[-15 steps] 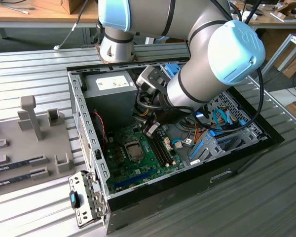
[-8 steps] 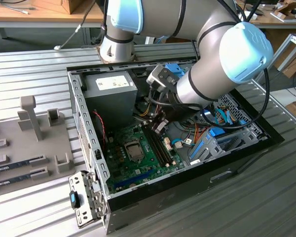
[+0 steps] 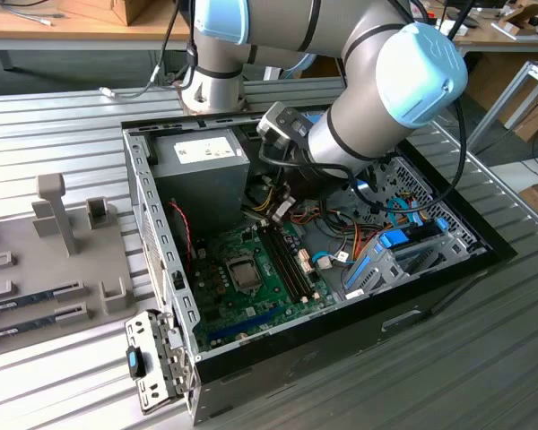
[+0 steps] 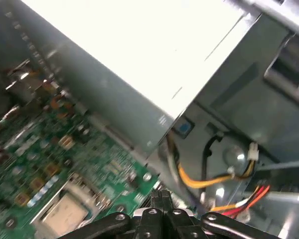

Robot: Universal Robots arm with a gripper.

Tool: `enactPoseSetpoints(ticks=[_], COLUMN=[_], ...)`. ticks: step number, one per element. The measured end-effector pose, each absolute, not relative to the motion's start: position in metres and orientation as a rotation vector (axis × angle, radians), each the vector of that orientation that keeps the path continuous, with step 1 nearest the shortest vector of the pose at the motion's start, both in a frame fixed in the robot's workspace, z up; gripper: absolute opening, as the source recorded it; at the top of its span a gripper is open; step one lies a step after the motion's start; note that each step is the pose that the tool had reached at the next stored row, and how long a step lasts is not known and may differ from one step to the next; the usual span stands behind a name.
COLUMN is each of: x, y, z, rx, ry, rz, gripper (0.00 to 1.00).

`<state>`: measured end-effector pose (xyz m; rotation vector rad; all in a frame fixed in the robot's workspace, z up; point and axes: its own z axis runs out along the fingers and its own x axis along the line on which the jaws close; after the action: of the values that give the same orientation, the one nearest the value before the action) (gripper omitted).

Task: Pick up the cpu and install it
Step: 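Close the cpu cover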

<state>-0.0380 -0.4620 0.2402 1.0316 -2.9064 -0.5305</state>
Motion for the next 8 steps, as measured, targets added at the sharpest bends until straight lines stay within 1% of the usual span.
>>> enactPoseSetpoints(ticks=[1, 2, 8], x=[-0.038, -0.038, -0.052], y=[-0.453, -0.451, -0.451], z=[0.239, 0.239, 0.236], rx=[1.032, 1.032, 1.031], ry=[-2.906, -2.906, -2.906], rz=[-0.53, -0.531, -0.522], gripper=[0.11, 0.11, 0.11])
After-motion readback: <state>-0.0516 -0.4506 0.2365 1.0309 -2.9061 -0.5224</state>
